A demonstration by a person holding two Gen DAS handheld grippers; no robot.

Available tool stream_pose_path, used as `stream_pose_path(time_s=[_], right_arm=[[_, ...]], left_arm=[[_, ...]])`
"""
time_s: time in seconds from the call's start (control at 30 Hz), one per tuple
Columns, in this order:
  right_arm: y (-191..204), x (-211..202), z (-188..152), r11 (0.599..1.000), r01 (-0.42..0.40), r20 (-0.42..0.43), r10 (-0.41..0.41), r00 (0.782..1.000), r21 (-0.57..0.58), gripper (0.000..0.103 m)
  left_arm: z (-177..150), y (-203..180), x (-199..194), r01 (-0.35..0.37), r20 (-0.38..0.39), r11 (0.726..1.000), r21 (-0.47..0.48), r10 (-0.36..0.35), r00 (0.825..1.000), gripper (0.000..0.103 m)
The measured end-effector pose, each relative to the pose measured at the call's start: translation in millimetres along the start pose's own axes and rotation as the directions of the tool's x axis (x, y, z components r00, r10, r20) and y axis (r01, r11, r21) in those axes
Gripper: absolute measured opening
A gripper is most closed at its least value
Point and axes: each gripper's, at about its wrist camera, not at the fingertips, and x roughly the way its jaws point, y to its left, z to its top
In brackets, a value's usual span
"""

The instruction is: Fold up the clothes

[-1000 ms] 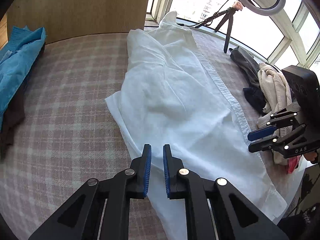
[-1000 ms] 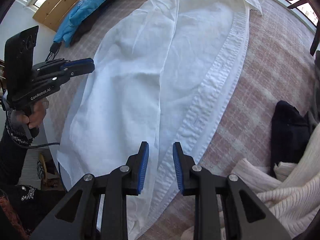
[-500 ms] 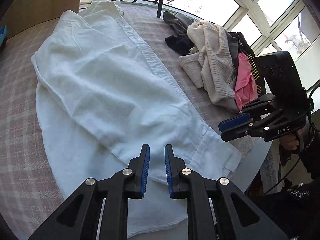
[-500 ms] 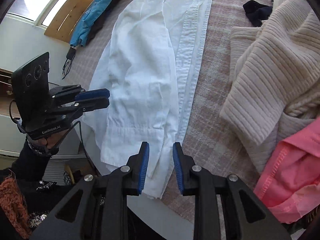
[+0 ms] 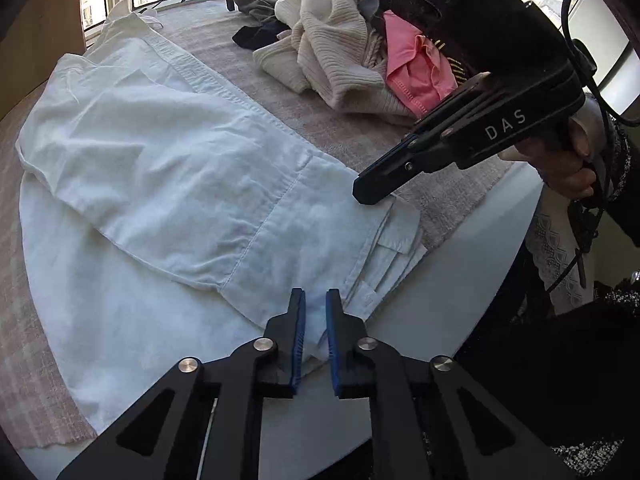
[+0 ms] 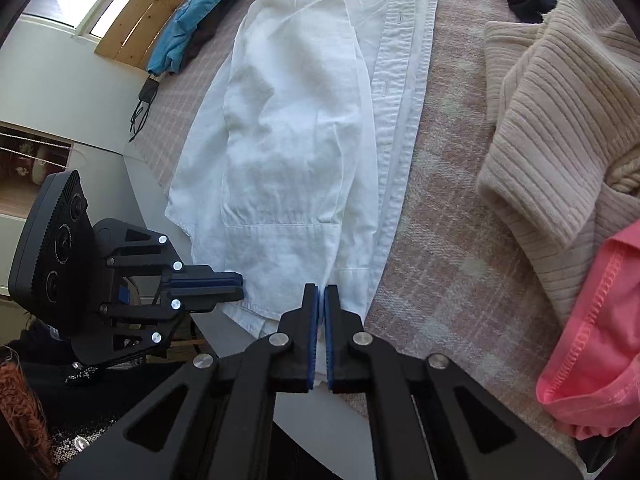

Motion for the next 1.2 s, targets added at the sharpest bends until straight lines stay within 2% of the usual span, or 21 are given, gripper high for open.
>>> stream_pose_path(time_s=[0.1, 0.2, 0.27, 0.3, 0.33, 0.4, 0.43, 0.5, 0.6, 0.67, 0.73, 0.77, 0.87, 0.97, 1.07, 1.2], right_arm=[[0, -13, -3, 0.999, -0.037, 0.038, 0.037, 0.999, 0.006, 0.003], [-6, -23, -11, 0.997, -0.074, 0.050, 0.072, 0.996, 0.036, 0.003], [-10, -22, -16, 0.997, -0.062, 0.045, 0.060, 0.997, 0.045, 0.002], [-12, -19, -19, 0.998, -0.045, 0.039, 0.043, 0.998, 0.052, 0.002], [-15, -13, -20, 0.997, -0.026, 0.035, 0.024, 0.999, 0.068, 0.002], [-22, -6, -21, 0.995, -0.019, 0.034, 0.016, 0.999, 0.101, 0.004], [-24, -4, -21, 0.993, -0.035, 0.028, 0.032, 0.999, 0.113, 0.005], [-22, -3, -19, 0.992, -0.063, 0.037, 0.059, 0.998, 0.109, 0.008], [-11, 0, -15, 0.996, -0.049, 0.042, 0.046, 0.998, 0.070, 0.018], [-10, 4, -14, 0.998, -0.031, 0.034, 0.028, 0.999, 0.061, 0.018], [-8, 9, -12, 0.998, -0.032, 0.033, 0.030, 0.999, 0.053, 0.017], [-7, 9, -13, 0.998, -0.036, 0.037, 0.034, 0.999, 0.049, 0.003], [-4, 0, -15, 0.999, -0.035, 0.057, 0.033, 0.998, 0.032, 0.002], [2, -15, -19, 0.999, -0.041, 0.076, 0.040, 0.996, 0.008, 0.002], [3, -19, -24, 1.000, 0.002, 0.065, -0.002, 0.998, -0.006, 0.002], [-1, -8, -25, 0.998, 0.059, 0.031, -0.059, 0.998, -0.012, 0.002]], left_arm=[[1, 5, -15, 0.054, 0.030, 0.998, -0.045, -0.053, 0.998, 0.000], [0, -4, -29, 0.089, 0.054, 0.995, -0.040, -0.087, 0.995, 0.000], [0, -8, -32, 0.090, 0.065, 0.995, -0.042, -0.087, 0.994, 0.000], [0, -7, -30, 0.066, 0.067, 0.997, -0.051, -0.062, 0.996, 0.002], [0, -5, -27, 0.033, 0.067, 0.997, -0.066, -0.029, 0.997, 0.004], [-1, 7, -17, 0.011, 0.034, 0.992, -0.128, -0.006, 0.999, 0.023], [-3, 14, -12, 0.005, 0.014, 0.986, -0.164, -0.002, 1.000, 0.024], [-8, 23, -5, -0.004, -0.007, 0.976, -0.218, 0.002, 1.000, 0.024], [-17, 28, -3, 0.023, 0.001, 0.963, -0.267, -0.024, 1.000, 0.024], [-19, 30, -1, 0.054, 0.012, 0.953, -0.297, -0.053, 0.999, 0.024], [-20, 30, -1, 0.050, 0.019, 0.951, -0.304, -0.046, 0.999, 0.018], [-20, 29, -2, 0.041, 0.024, 0.950, -0.309, -0.036, 0.999, 0.010], [-22, 30, -13, 0.051, 0.050, 0.944, -0.326, -0.037, 0.998, 0.003], [-22, 28, -27, 0.077, 0.085, 0.943, -0.325, -0.051, 0.995, 0.002], [-21, 27, -27, 0.142, 0.104, 0.928, -0.346, -0.112, 0.988, 0.001], [-24, 28, 1, 0.116, 0.044, 0.929, -0.353, -0.107, 0.993, 0.002]])
